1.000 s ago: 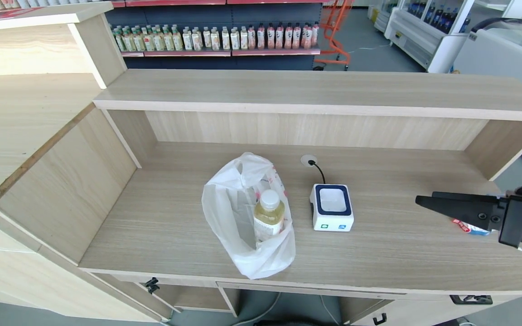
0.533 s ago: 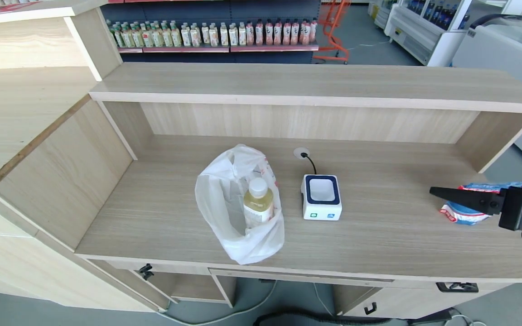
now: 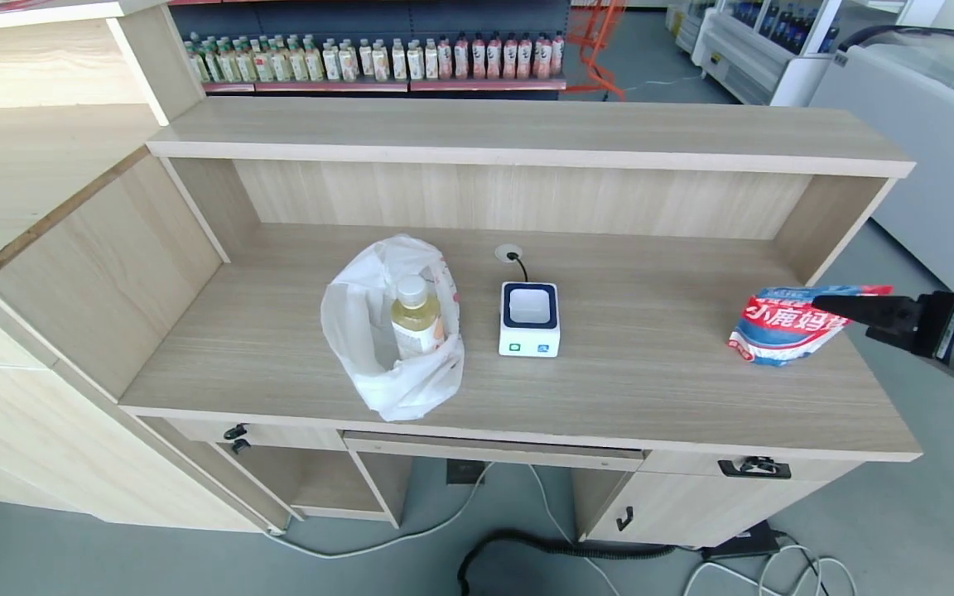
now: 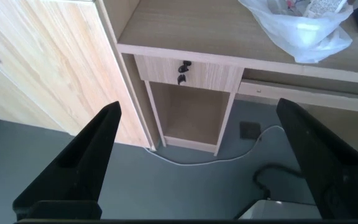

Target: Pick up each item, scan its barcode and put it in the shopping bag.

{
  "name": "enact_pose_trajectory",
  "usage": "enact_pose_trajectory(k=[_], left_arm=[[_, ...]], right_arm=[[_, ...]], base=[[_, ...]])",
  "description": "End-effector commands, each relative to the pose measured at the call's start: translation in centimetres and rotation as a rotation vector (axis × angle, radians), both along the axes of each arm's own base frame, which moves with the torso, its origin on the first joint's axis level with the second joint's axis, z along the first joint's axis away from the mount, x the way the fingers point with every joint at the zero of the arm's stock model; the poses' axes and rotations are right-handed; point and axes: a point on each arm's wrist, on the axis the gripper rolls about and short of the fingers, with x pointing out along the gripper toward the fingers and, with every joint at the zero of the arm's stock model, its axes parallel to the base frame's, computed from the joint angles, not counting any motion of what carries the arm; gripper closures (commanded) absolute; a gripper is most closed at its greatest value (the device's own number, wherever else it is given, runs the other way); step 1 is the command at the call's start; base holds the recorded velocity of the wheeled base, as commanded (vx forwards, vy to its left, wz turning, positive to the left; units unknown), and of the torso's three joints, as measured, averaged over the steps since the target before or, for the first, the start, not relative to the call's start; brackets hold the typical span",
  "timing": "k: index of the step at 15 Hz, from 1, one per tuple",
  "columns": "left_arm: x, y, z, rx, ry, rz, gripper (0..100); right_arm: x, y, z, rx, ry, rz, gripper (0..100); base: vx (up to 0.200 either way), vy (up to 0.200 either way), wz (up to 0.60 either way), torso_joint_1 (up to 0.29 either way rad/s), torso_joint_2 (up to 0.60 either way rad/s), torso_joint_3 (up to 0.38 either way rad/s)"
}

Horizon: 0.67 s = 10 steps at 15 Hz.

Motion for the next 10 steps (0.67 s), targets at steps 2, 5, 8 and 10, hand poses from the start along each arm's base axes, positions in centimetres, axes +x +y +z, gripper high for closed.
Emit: enact_pose_trajectory(k=[2,5,8,10], left_arm=[[0.0,0.0,0.0,0.003,0.002,0.0,0],[0.0,0.0,0.0,0.004,0.002,0.0,0],[0.0,0.0,0.0,0.001,0.0,0.0,0],[0.0,0.0,0.0,-0.001,0.0,0.0,0]], right_arm=[[0.6,0.0,0.5,0.004,-0.015,0.017,0],[1.3,-0.2,1.2,0.003,-0.034,0.006,0],[2.4,-0.6,2.0,-0.013,-0.049,-0.085,0],[2.5,-1.0,2.4,0.05,-0.023,-0.251,0]], base=[[0.2,0.0,0.0,0.015,0.0,0.0],[0.2,0.0,0.0,-0.004,0.0,0.01],[0.2,0.0,0.0,0.012,0.01,-0.004],[0.0,0.0,0.0,0.0,0.0,0.0]])
